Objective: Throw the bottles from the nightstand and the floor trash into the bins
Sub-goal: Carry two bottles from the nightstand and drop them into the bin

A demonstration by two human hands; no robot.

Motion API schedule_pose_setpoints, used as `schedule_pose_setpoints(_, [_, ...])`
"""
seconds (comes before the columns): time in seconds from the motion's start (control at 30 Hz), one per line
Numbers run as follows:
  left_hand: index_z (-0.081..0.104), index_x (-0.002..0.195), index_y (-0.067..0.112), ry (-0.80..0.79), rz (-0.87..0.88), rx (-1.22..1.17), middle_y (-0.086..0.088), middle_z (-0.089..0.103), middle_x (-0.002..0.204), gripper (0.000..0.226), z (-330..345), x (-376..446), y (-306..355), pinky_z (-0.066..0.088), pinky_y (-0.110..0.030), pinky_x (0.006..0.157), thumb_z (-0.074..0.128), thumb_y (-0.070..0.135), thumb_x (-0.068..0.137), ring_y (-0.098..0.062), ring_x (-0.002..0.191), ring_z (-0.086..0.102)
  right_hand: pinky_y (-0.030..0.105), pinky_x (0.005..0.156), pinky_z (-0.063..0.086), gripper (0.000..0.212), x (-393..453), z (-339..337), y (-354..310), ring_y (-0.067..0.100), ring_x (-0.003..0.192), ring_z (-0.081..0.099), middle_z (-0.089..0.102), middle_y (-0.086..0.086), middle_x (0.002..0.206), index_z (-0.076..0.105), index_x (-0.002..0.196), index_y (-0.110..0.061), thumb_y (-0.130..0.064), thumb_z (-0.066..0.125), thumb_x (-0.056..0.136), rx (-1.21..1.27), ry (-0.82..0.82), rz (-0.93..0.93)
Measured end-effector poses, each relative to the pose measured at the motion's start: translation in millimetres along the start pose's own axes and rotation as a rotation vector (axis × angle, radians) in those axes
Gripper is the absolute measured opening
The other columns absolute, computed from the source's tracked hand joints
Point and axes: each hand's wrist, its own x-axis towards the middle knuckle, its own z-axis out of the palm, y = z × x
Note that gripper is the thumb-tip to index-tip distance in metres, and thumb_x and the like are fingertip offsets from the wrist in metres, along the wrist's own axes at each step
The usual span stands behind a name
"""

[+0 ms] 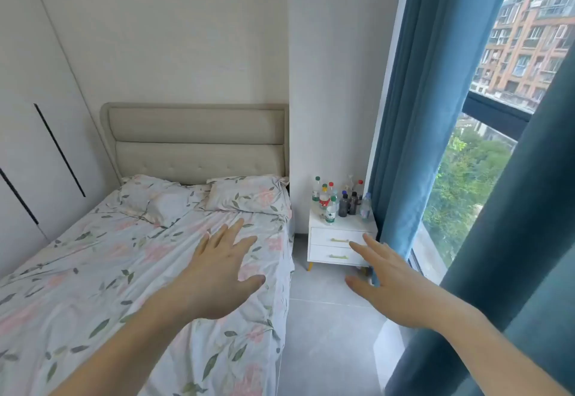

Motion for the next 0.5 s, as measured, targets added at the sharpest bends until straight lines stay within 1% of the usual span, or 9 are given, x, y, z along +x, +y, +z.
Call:
schedule_pose_setpoints(0.2, [0.007, 0.162, 0.038, -0.055, 0.015, -0.003, 0.012, -0.025, 0.167, 0.077, 24.7, 73.2, 4.1, -0.01, -0.04, 0.127, 0.041, 0.065, 0.098, -0.015, 0.155, -0.023, 0.039, 0.128, 0.01, 0.072, 62.1, 0.7, 40.1, 0.015, 0.158, -0.01, -0.013, -0.019, 0.168, 0.007, 0.161, -0.042, -0.063, 0.041, 0.101, -0.01, -0.035, 0.043])
schedule_pose_setpoints(0.3, [0.007, 0.162, 0.037, -0.066, 0.009, 0.0, 0.011, -0.025, 0.167, 0.078, 38.8, 136.3, 16.0, -0.008, -0.041, 0.127, 0.041, 0.065, 0.098, -0.016, 0.155, -0.021, 0.041, 0.128, 0.01, 0.073, 110.8, -5.4, 79.0, 0.017, 0.158, -0.01, -0.015, -0.019, 0.168, 0.006, 0.161, -0.043, -0.064, 0.041, 0.1, 0.01, -0.037, 0.053])
schedule_pose_setpoints(0.5, [0.009, 0.161, 0.037, -0.089, -0.011, -0.038, 0.012, -0.023, 0.167, 0.075, 54.1, 251.4, 59.4, -0.007, -0.042, 0.126, 0.043, 0.06, 0.099, -0.017, 0.156, -0.019, 0.037, 0.127, 0.013, 0.073, 196.1, -32.7, 156.6, 0.014, 0.158, -0.004, -0.01, -0.014, 0.17, 0.011, 0.161, -0.038, -0.062, 0.043, 0.1, 0.023, -0.045, 0.057])
